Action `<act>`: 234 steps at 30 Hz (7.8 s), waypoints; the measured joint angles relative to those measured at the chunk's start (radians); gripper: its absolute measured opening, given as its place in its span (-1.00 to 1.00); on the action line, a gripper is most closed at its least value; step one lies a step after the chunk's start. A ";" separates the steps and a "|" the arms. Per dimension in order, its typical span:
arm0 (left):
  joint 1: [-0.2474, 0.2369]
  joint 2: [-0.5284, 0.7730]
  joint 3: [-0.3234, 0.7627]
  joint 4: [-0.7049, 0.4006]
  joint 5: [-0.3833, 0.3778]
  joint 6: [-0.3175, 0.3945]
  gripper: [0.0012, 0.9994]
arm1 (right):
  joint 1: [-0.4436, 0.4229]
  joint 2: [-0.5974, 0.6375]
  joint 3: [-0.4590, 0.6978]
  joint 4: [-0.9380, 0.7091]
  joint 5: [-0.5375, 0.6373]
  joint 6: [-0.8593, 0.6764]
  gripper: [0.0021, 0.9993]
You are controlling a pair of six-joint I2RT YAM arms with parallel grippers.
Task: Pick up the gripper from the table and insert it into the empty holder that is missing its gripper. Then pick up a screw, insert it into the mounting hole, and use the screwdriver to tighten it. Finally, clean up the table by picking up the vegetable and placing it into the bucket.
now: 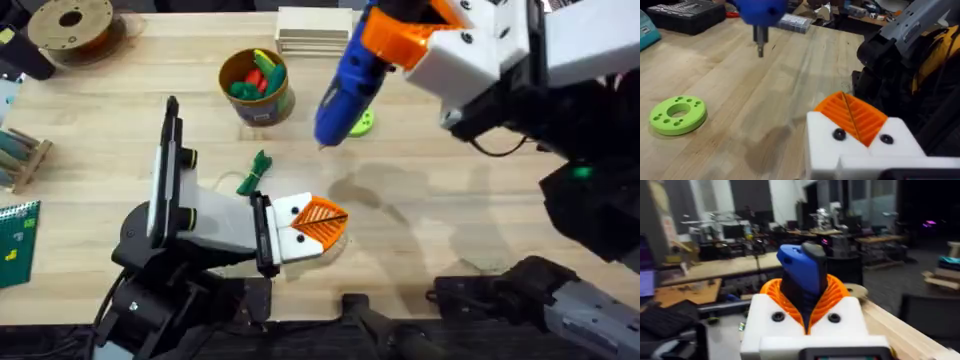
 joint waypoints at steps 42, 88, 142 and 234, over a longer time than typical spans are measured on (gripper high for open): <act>0.000 0.000 0.000 0.000 0.000 0.000 -0.98 | 0.201 0.075 0.000 -0.007 0.002 0.097 -0.94; 0.000 0.000 0.000 0.000 0.000 0.000 -0.98 | 0.164 0.098 0.000 -0.006 -0.005 0.165 -0.94; 0.000 0.000 0.000 -0.001 0.005 -0.004 -0.98 | 0.168 0.098 0.007 -0.080 -0.025 0.107 -0.94; 0.000 0.000 0.000 -0.003 0.000 -0.002 0.97 | -0.251 0.271 0.049 -0.998 0.612 -1.024 0.76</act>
